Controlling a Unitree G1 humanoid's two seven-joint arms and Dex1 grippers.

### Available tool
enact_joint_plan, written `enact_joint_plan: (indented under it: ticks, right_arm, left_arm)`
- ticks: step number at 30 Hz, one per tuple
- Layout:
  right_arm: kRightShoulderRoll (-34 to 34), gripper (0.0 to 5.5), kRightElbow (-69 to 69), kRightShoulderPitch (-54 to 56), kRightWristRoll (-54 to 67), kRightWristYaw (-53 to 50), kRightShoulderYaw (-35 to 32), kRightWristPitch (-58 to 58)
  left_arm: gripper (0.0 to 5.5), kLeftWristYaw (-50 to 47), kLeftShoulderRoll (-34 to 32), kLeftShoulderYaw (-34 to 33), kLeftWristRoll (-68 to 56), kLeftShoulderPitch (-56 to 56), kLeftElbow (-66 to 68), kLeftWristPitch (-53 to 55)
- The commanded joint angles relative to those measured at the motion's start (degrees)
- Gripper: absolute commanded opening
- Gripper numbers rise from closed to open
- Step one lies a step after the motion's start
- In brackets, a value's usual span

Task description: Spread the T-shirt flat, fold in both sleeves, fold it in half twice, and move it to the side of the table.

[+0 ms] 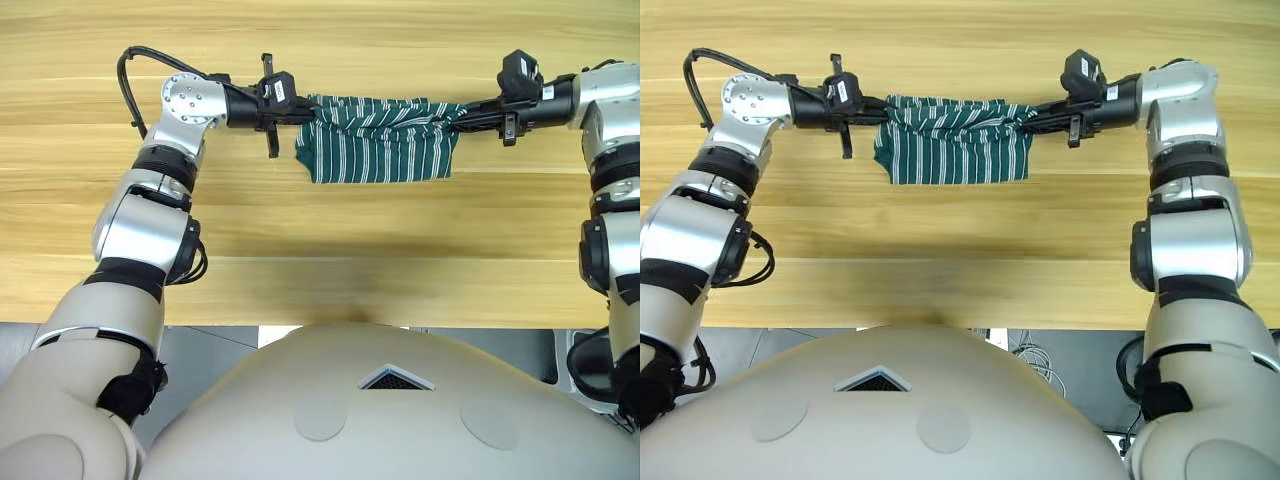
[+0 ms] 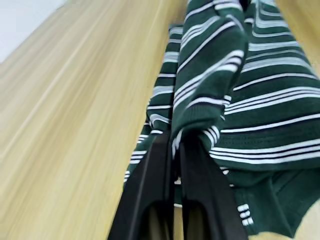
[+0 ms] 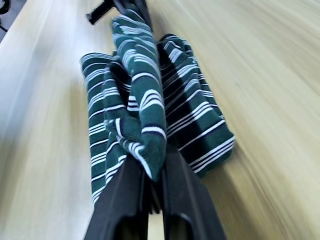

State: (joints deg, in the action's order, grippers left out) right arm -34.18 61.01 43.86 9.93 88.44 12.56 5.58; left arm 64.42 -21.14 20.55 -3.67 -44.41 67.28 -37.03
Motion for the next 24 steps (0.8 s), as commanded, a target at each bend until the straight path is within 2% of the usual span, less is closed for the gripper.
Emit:
enact_joint_plan:
  ticks: [1, 2, 3, 10, 15, 20, 24]
  right_arm:
    - [1.44, 0.15, 5.64, 4.34, -2.50, -2.64, -1.93, 0.60]
    - [1.81, 0.15, 6.70, 4.71, -3.37, -3.33, -2.07, 0.85]
    - [2.21, 0.52, 7.73, 5.00, -4.20, -4.20, -2.13, 1.07]
    - [4.45, 1.79, 11.56, 5.36, -7.61, -11.77, -4.50, 2.52]
    - [5.02, 2.79, 11.83, 5.33, -7.72, -17.93, -7.97, 5.76]
    - [4.48, 3.66, 7.39, 3.12, -3.92, -17.18, -13.61, 14.18]
    - [7.67, 3.73, -4.29, -3.79, 0.58, -10.53, -14.25, 18.36]
  left_arm:
    - [0.00, 1.55, -0.59, -1.82, 2.15, 0.67, 0.78, -0.91]
    - [0.00, 1.65, -0.60, -2.42, 2.16, 1.06, 0.89, -1.06]
    - [0.00, 1.79, -0.56, -3.48, 1.66, 1.52, 0.90, -0.95]
    - [0.00, -1.75, 0.88, -8.62, 2.33, 1.68, 3.50, 5.12]
    - [0.95, -5.28, 1.48, -13.56, 0.47, 1.06, 5.77, 13.41]
    - [1.76, -5.46, 1.26, -24.40, -7.50, 1.08, 6.64, 25.54]
    - [2.32, -6.43, -0.84, -35.78, -16.17, 2.49, 5.58, 27.91]
